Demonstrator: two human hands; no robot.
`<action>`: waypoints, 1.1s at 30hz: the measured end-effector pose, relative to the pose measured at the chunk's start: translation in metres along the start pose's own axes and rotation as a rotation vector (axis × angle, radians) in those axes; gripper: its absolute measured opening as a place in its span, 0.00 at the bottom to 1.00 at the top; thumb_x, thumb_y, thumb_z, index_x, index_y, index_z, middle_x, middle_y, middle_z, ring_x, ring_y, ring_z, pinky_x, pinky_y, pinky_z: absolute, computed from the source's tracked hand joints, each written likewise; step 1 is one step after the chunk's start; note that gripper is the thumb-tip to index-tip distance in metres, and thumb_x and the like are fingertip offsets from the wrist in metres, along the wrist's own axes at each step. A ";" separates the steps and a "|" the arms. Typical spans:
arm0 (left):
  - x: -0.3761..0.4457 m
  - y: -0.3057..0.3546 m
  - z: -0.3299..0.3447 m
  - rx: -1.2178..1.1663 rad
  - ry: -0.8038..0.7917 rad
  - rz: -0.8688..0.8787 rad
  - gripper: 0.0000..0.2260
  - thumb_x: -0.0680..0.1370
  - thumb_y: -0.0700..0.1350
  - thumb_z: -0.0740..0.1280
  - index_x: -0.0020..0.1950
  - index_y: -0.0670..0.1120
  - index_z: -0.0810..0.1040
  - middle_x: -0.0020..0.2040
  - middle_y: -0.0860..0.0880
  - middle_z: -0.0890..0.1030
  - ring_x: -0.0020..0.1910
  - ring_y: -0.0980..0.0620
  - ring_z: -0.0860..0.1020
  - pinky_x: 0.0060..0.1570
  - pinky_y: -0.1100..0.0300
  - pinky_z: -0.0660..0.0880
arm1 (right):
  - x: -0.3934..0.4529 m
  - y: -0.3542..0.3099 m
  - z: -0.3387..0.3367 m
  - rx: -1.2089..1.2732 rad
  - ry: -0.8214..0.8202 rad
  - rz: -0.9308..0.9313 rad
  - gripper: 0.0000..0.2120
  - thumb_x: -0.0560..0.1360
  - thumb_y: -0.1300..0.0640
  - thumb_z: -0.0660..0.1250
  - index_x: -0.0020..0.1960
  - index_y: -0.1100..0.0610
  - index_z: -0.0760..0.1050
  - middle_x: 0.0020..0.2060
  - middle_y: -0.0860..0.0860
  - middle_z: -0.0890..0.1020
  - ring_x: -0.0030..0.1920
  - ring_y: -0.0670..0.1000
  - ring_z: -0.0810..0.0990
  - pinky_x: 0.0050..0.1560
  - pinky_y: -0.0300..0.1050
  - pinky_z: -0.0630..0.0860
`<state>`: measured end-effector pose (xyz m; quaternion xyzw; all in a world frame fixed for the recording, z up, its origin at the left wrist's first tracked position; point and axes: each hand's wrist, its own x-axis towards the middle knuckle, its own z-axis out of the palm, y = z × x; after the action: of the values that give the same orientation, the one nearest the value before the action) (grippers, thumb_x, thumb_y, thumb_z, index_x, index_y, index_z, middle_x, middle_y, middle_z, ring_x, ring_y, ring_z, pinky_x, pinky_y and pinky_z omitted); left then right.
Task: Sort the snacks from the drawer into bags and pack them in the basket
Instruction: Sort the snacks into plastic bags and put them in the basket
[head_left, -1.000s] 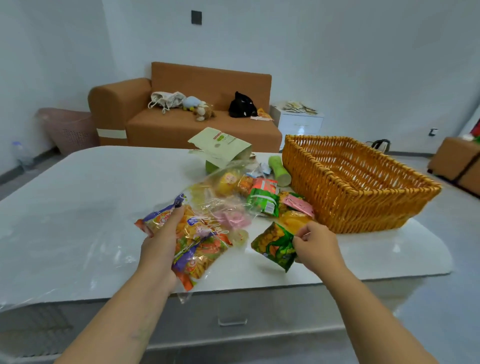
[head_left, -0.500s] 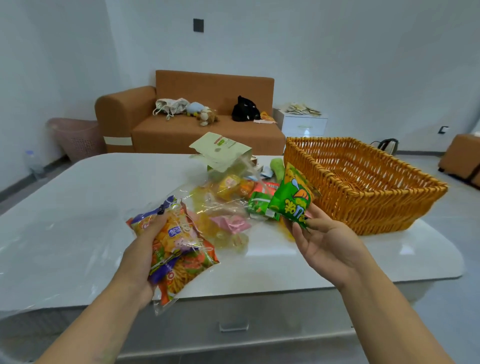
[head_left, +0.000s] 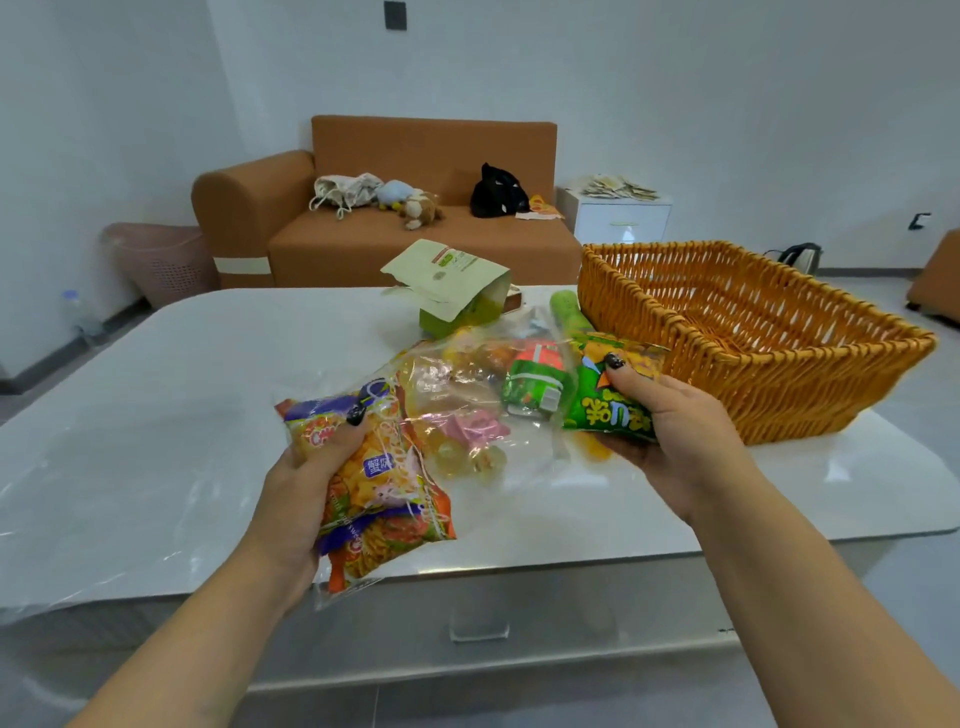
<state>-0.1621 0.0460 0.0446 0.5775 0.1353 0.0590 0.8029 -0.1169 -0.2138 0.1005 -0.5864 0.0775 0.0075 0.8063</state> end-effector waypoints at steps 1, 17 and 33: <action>0.000 -0.001 0.001 0.015 0.004 0.016 0.25 0.65 0.54 0.76 0.60 0.48 0.78 0.50 0.43 0.85 0.45 0.43 0.85 0.48 0.49 0.79 | 0.001 -0.001 -0.002 -0.081 0.020 -0.019 0.05 0.74 0.60 0.70 0.49 0.59 0.79 0.39 0.55 0.85 0.35 0.50 0.84 0.31 0.42 0.79; -0.008 -0.004 0.010 0.217 -0.164 0.026 0.47 0.45 0.66 0.81 0.60 0.50 0.75 0.50 0.46 0.86 0.46 0.44 0.85 0.40 0.53 0.82 | 0.000 0.004 0.002 -0.080 -0.502 0.242 0.15 0.74 0.66 0.65 0.60 0.61 0.75 0.55 0.60 0.83 0.52 0.58 0.83 0.49 0.51 0.82; -0.013 -0.014 0.014 0.059 -0.238 -0.128 0.27 0.64 0.51 0.72 0.62 0.44 0.77 0.51 0.40 0.85 0.43 0.42 0.85 0.38 0.52 0.82 | -0.014 0.024 0.026 -0.445 -0.475 0.083 0.05 0.76 0.62 0.67 0.50 0.55 0.79 0.46 0.54 0.84 0.40 0.50 0.83 0.34 0.41 0.80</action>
<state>-0.1717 0.0254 0.0375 0.5938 0.0772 -0.0653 0.7982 -0.1300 -0.1807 0.0870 -0.7265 -0.0923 0.1937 0.6528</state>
